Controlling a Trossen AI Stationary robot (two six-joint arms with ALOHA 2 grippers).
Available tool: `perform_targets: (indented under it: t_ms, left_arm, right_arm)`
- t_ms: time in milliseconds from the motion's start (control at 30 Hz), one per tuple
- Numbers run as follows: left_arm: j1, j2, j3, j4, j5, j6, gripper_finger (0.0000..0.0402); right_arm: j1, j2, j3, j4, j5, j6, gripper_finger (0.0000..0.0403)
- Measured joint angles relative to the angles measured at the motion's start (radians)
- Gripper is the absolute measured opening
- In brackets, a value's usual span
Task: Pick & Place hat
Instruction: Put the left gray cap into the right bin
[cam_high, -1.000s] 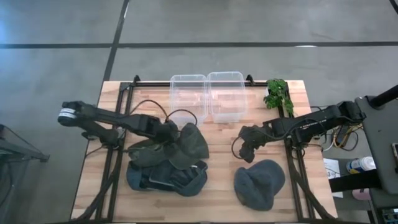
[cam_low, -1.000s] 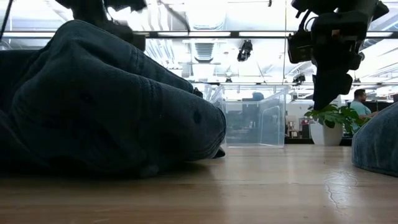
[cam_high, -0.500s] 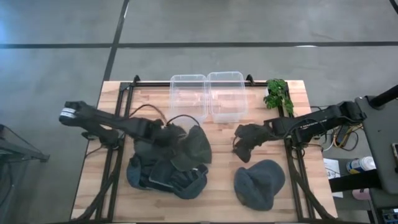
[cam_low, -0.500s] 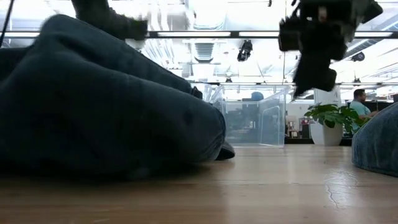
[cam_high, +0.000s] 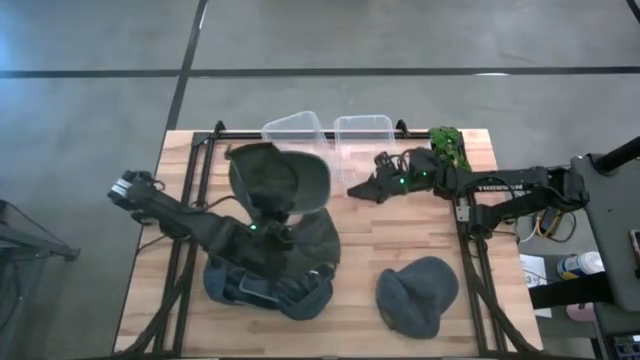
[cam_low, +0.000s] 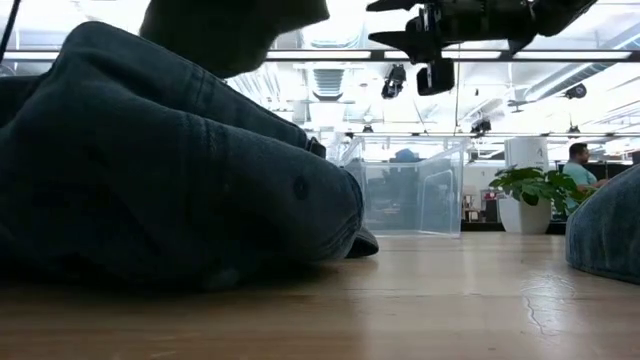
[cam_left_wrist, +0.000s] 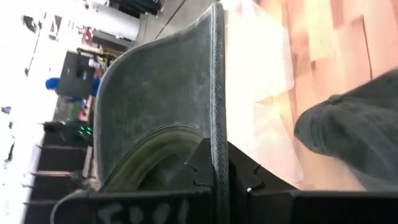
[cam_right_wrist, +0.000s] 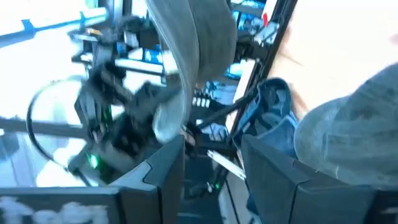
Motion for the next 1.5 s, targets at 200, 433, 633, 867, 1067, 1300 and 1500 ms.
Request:
perform_targets:
  t_ms: [200,433,633,867,1067,1300,1500]
  left_arm:
    - [0.034,0.072,0.031,0.042,0.010,0.090,0.0009]
    - [0.042,0.090,0.031,0.125,0.023,0.147,0.0009]
    - [0.072,0.120,0.031,0.262,0.032,0.252,0.0009]
    - [0.116,0.145,0.031,0.415,0.058,0.334,0.0009]
    - [0.135,0.153,0.031,0.482,0.152,0.316,0.0009]
    - [0.123,0.152,0.030,0.475,0.101,0.182,0.0033]
    - [0.070,0.119,0.038,0.350,0.064,-0.117,0.0093]
  right_arm:
    - [0.002,0.012,0.066,-0.099,0.042,-0.084,0.0169]
    - [0.016,0.012,0.126,-0.193,0.114,-0.167,0.0185]
    - [0.022,0.012,0.138,-0.226,0.126,-0.174,0.0189]
    - [0.036,0.012,0.135,-0.259,0.132,-0.196,0.0166]
    - [0.034,0.013,0.134,-0.286,0.120,-0.216,0.0057]
    - [0.028,0.009,0.136,-0.321,0.143,-0.280,0.0015]
    - [-0.004,-0.001,0.134,-0.397,0.218,-0.382,0.0013]
